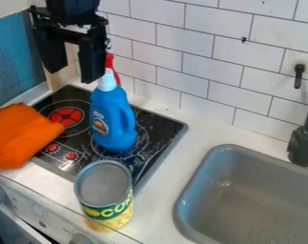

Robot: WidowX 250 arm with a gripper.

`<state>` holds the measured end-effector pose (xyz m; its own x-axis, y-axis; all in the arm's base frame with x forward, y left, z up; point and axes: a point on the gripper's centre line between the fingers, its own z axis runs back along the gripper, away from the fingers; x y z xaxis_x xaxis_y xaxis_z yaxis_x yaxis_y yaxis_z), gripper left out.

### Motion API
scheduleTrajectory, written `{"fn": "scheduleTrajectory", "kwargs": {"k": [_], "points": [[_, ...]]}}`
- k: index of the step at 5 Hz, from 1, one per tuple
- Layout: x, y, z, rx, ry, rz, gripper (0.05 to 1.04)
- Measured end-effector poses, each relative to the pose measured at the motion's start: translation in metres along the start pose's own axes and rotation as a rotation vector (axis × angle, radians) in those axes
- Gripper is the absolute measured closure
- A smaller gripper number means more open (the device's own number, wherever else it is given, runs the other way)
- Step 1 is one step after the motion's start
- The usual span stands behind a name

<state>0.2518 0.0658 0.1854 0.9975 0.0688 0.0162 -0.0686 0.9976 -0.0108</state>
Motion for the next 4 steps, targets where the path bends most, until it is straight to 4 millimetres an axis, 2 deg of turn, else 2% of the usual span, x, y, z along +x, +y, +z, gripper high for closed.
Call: {"fn": "scheduleTrajectory", "kwargs": {"k": [1, 2, 3, 4], "points": [[-0.002, 0.000, -0.005, -0.004, 0.021, -0.001, 0.076], [-0.028, -0.016, -0.007, -0.076, 0.019, -0.118, 0.076], [-0.055, -0.022, -0.001, -0.079, 0.016, -0.154, 0.076], [-0.079, -0.028, -0.014, -0.034, 0.091, -0.201, 0.076]]}}
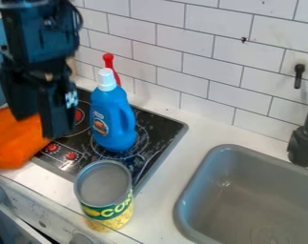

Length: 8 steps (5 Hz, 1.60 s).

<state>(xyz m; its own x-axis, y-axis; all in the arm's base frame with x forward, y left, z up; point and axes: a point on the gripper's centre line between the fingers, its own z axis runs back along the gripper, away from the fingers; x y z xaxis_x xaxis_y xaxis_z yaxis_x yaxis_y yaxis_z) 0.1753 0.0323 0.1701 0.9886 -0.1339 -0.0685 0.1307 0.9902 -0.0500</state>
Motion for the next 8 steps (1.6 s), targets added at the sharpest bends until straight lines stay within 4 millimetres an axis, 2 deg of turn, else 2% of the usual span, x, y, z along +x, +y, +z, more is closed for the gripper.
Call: {"fn": "scheduleTrajectory", "kwargs": {"k": [1, 2, 4, 5, 7, 8], "points": [[-0.010, 0.000, -0.022, 0.021, 0.112, -0.004, 0.076], [-0.004, -0.007, -0.040, 0.039, 0.174, -0.052, 0.076], [-0.012, -0.018, -0.062, -0.056, 0.355, -0.070, 0.076], [-0.019, -0.019, -0.066, -0.064, 0.393, -0.050, 0.076], [-0.028, -0.018, -0.087, 0.002, 0.365, -0.071, 0.076], [-0.022, -0.018, -0.093, 0.008, 0.273, -0.096, 0.076]]}}
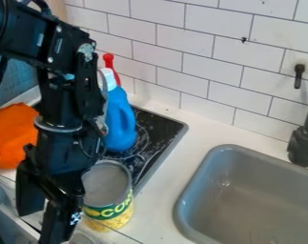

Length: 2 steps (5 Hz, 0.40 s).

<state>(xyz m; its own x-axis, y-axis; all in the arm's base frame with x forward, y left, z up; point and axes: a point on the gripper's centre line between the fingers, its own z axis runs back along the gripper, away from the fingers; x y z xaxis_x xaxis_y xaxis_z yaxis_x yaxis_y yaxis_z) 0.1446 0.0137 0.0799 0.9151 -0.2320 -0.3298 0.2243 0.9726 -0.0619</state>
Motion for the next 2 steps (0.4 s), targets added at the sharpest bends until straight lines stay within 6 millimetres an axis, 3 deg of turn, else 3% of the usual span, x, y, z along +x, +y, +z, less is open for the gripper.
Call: {"fn": "scheduleTrajectory", "kwargs": {"k": [2], "points": [[0.015, 0.007, 0.000, -0.028, -0.052, 0.027, 0.076]]}}
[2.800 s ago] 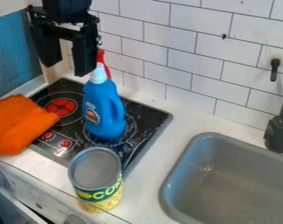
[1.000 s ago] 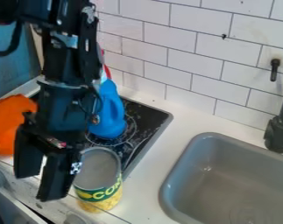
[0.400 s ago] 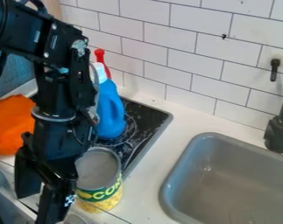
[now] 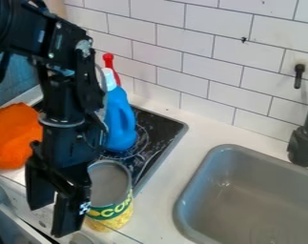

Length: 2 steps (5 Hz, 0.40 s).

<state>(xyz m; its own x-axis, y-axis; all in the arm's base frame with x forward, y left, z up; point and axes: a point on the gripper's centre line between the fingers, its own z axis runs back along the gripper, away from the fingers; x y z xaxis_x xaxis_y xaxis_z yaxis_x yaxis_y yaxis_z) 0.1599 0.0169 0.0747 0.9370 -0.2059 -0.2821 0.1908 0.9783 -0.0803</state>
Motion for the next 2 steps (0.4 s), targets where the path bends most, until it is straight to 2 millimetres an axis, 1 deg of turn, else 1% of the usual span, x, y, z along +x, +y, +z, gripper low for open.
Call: {"fn": "scheduleTrajectory", "kwargs": {"k": [1, 2], "points": [[0.011, 0.002, 0.000, 0.027, 0.010, 0.002, 0.076], [0.023, -0.002, -0.003, 0.045, 0.027, -0.010, 0.075]]}}
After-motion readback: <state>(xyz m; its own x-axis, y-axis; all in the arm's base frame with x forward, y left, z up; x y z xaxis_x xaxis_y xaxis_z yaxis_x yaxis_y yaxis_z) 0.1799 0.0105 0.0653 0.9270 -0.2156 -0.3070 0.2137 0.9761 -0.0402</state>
